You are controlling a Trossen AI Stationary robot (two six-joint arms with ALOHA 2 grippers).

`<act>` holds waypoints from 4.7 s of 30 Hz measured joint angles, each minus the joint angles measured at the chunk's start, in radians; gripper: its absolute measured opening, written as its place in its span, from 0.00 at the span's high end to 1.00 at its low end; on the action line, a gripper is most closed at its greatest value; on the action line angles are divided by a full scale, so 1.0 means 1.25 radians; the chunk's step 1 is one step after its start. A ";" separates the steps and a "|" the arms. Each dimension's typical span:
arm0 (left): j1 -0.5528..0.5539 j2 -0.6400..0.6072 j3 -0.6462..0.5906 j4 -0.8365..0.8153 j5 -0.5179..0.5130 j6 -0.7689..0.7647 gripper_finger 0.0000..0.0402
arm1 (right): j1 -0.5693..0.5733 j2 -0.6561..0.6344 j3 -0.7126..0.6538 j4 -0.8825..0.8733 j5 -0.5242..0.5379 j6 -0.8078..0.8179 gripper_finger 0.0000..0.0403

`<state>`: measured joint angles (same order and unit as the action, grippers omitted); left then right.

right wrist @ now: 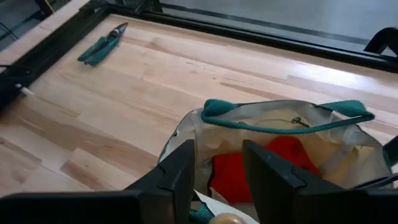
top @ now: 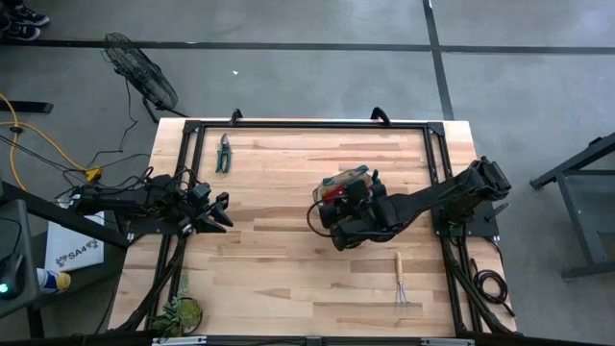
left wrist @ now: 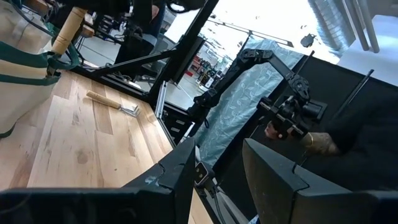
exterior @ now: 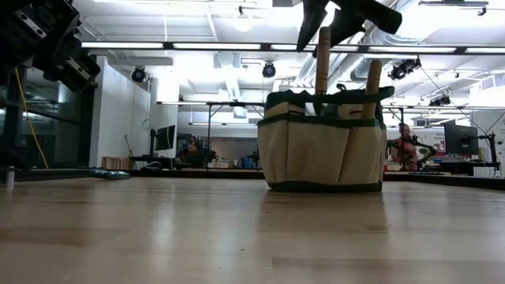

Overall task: Pick & Place Garden tools in Gardening bag
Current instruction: Put the trowel into the gardening bag

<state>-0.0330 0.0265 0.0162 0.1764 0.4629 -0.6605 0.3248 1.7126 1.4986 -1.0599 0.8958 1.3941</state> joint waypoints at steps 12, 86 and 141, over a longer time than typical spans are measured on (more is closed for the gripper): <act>0.000 0.000 0.000 0.000 -0.001 0.000 0.67 | -0.009 -0.089 0.000 -0.006 -0.052 0.036 0.81; 0.000 0.000 0.000 -0.013 -0.009 0.000 0.67 | 0.010 -0.099 -0.005 -0.030 -0.319 0.141 1.00; 0.000 0.000 0.000 -0.017 -0.023 0.000 0.67 | 0.011 -0.095 -0.005 0.007 -0.354 0.140 1.00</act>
<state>-0.0330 0.0263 0.0162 0.1555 0.4347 -0.6601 0.3388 1.5934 1.4921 -1.0517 0.4535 1.5691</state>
